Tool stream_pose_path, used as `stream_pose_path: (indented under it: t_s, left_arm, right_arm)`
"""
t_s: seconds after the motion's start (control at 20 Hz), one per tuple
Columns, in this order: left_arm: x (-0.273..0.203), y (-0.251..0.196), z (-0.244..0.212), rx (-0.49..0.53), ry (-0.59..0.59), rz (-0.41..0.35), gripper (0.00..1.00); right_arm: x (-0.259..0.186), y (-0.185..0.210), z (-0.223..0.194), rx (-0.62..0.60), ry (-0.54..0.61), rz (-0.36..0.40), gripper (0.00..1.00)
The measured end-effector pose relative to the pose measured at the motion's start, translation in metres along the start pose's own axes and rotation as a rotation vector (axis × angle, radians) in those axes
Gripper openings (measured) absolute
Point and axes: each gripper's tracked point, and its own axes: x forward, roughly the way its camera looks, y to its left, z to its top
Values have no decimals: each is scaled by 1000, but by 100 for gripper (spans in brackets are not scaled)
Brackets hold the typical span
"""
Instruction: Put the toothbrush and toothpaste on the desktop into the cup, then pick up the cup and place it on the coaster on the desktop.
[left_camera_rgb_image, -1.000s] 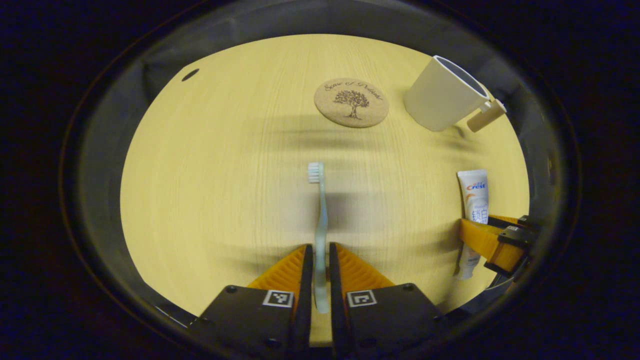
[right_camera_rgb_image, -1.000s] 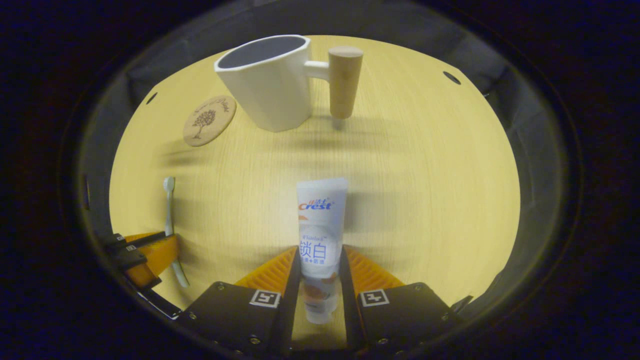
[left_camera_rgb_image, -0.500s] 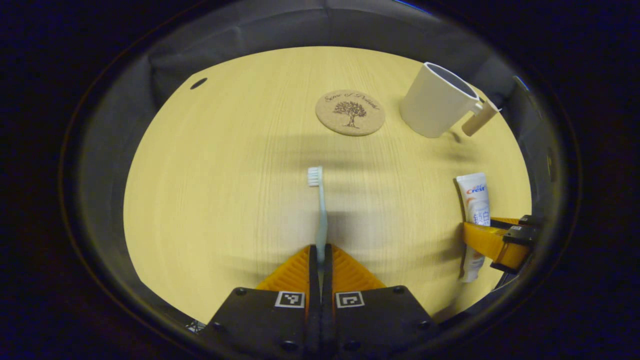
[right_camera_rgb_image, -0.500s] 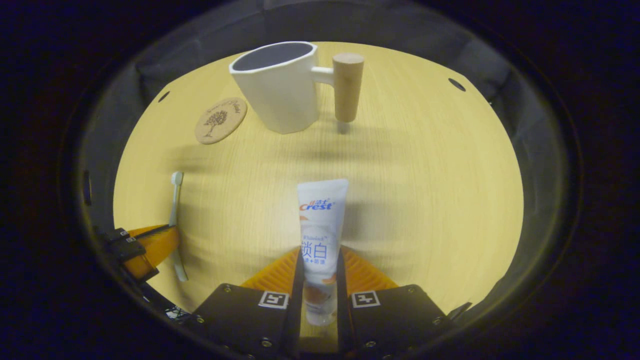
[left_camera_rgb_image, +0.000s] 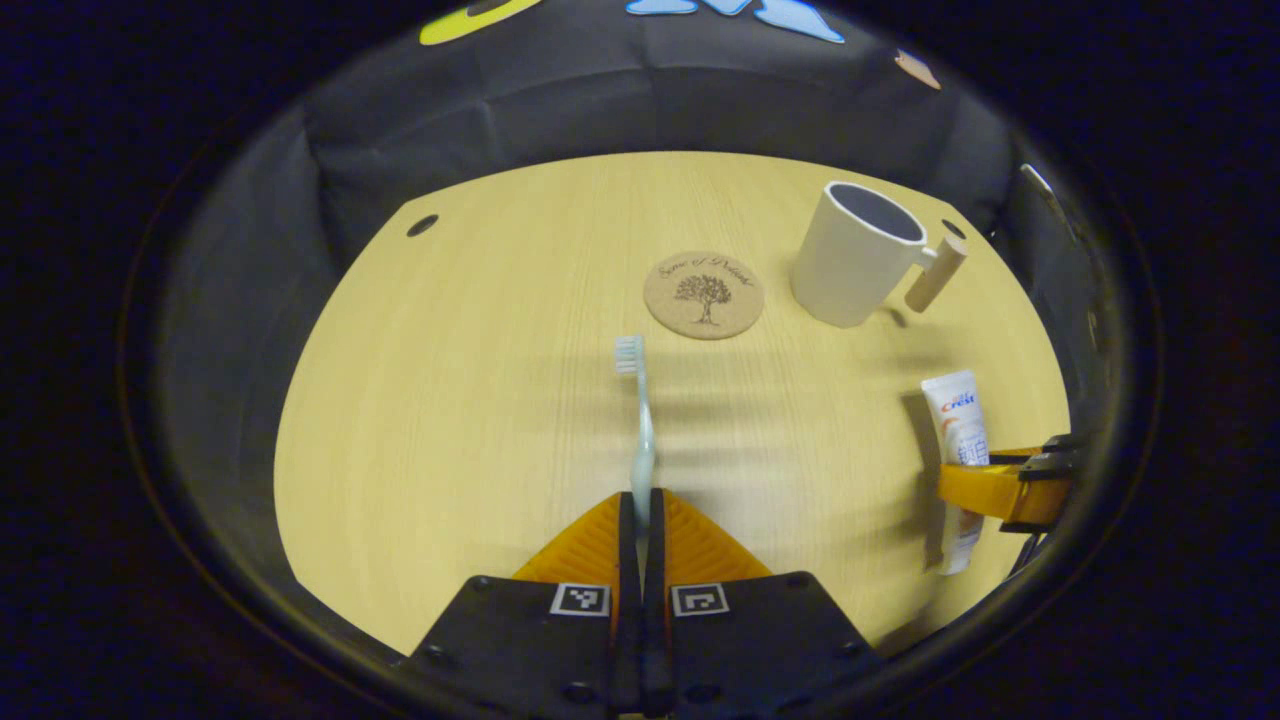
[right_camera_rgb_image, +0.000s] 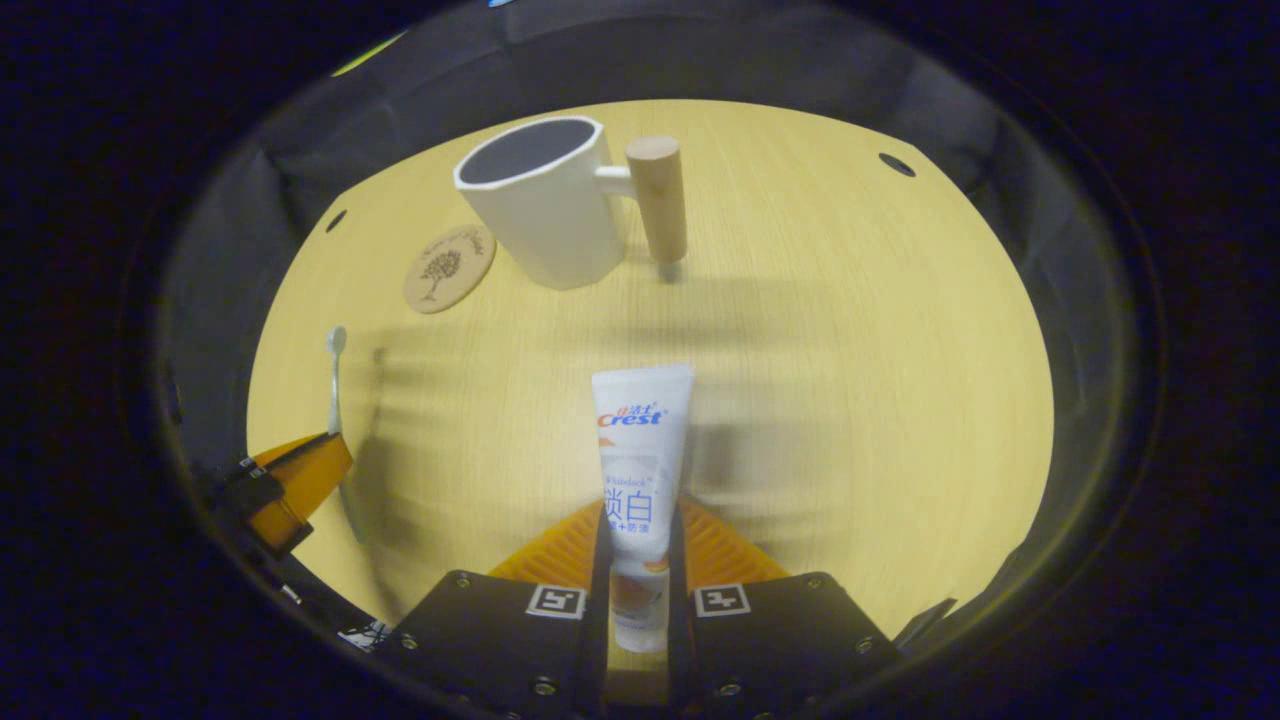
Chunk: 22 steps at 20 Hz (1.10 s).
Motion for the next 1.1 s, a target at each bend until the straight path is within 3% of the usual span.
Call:
stream_pose_path:
  t_s: [0.5,1.1]
  left_arm:
    - [-39,-3,54,22,-192,-2,8]
    - [-100,-1,114,-26,-390,2,8]
  right_arm:
    - [-64,17,75,23,-231,87,25]
    - [-113,29,183,86,-511,170,25]
